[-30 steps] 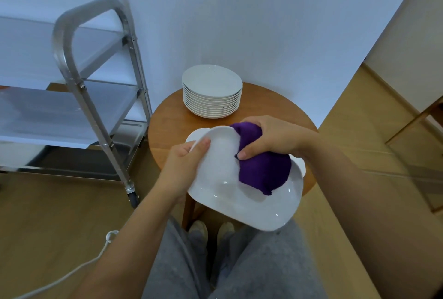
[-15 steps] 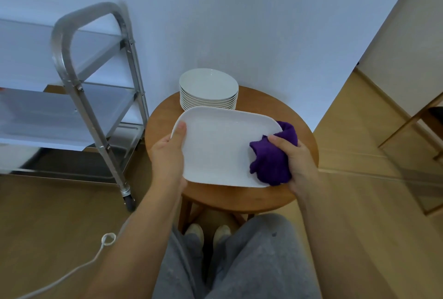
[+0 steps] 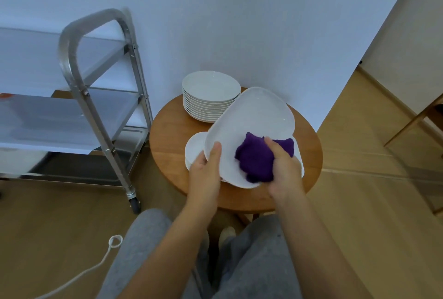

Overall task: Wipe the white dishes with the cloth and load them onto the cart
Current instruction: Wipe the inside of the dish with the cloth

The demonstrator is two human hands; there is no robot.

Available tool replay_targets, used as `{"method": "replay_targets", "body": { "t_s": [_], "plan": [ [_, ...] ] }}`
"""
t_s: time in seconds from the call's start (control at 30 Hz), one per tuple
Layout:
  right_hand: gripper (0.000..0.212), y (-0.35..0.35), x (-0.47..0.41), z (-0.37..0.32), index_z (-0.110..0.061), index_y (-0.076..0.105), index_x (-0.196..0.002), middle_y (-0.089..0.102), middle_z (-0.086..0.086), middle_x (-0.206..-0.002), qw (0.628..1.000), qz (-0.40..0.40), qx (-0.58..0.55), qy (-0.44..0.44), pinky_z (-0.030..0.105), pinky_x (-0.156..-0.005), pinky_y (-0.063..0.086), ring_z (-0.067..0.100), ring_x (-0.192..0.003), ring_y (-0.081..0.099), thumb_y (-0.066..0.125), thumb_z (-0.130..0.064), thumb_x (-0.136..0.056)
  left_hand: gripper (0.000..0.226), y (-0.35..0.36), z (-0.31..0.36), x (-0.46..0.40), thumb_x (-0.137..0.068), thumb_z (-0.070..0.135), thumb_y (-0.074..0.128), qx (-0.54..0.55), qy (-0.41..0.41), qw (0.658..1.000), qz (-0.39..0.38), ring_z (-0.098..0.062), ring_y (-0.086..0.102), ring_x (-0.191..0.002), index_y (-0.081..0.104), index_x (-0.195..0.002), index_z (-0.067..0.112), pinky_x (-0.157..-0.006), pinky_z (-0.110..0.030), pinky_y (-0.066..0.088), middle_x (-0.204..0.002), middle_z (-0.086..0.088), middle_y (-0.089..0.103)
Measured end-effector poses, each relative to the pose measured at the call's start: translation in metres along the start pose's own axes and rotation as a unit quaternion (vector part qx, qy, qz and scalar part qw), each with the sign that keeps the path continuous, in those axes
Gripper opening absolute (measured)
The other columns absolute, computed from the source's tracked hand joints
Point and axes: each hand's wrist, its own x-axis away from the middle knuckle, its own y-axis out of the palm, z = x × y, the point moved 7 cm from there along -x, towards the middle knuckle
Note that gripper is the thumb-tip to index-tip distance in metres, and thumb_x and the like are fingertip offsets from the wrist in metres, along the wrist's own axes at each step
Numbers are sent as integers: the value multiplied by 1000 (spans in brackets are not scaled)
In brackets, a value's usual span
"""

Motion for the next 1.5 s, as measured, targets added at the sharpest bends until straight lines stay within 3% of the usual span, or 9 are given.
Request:
{"method": "replay_targets", "body": {
  "t_s": [0.23, 0.47, 0.6, 0.73, 0.9, 1.03, 1.17, 1.27, 1.5],
  "plan": [
    [43, 7, -4, -20, -33, 48, -102, 61, -5, -100, 971, -112, 203, -60, 29, -63, 55, 20, -89, 60, 78, -25, -72, 21, 6, 25, -34, -92, 37, 54, -122, -91, 980, -131, -21, 67, -88, 60, -107, 24, -71, -36, 56, -98, -1, 71],
    [41, 9, 7, -1, -36, 49, -102, 60, -8, -104, 986, -89, 113, -81, 29, -66, 57, 18, -92, 60, 77, -27, -73, 12, -6, 32, -32, -92, 40, 53, 55, -29, 997, 38, -11, 66, -65, 57, -83, 33, -41, -20, 49, -69, 12, 70],
    [67, 9, 20, 34, -31, 40, -129, 57, -7, -111, 998, 39, -12, -51, 37, -78, 57, 17, -96, 58, 77, -31, -73, 29, 9, 1, -15, -95, 42, 47, 143, -82, 980, 113, -18, 63, -92, 55, -116, 25, -72, -32, 57, -108, 0, 65],
    [59, 4, 13, 37, -27, 44, -122, 58, -7, -100, 998, 56, -31, -4, 21, -49, 53, 17, -88, 59, 77, -27, -74, 30, 11, -16, -13, -95, 42, 47, 168, -131, 975, 70, -22, 63, -95, 52, -119, 24, -79, -39, 56, -105, 1, 65],
    [58, -31, -18, -1, -19, 43, -116, 58, 6, -101, 990, -5, 104, 94, 29, -50, 52, 24, -87, 59, 78, -25, -70, 64, -34, 12, -26, -81, 28, 60, -43, 33, 995, -80, -25, 41, -130, 33, -140, 26, -102, -45, 41, -141, 0, 44],
    [77, -38, -21, -12, -11, 48, -119, 62, 13, -101, 979, -56, 125, 149, 27, -47, 53, 24, -85, 63, 79, -24, -50, 77, -30, 56, -21, -81, 45, 62, -402, 298, 856, -131, -16, 15, -142, 10, -136, 56, -114, -52, 19, -154, 10, 15],
    [71, -39, -20, 2, -11, 51, -115, 62, 13, -96, 979, -80, 74, 173, 27, -46, 54, 24, -81, 62, 75, -22, -49, 40, -6, 71, -14, -67, 19, 81, -477, 376, 770, -195, -32, 22, -137, 64, -103, 24, -108, -64, 22, -141, -15, 44],
    [58, -43, -24, 11, -10, 55, -117, 63, 12, -95, 982, -70, -27, 172, 30, -51, 56, 24, -81, 62, 71, -21, -62, 30, 3, 66, -9, -52, 5, 89, -529, 397, 713, -231, -43, 45, -122, 71, -76, 6, -99, -67, 30, -109, -18, 67],
    [24, -40, -31, 2, -17, 57, -110, 63, 11, -104, 967, -37, -222, 121, 44, -62, 53, 31, -96, 59, 54, -29, -90, 27, -8, 55, -18, -68, 26, 79, -462, 297, 820, -160, -8, 63, -96, 72, -92, 18, -89, -25, 47, -98, 4, 70]
  ]
}}
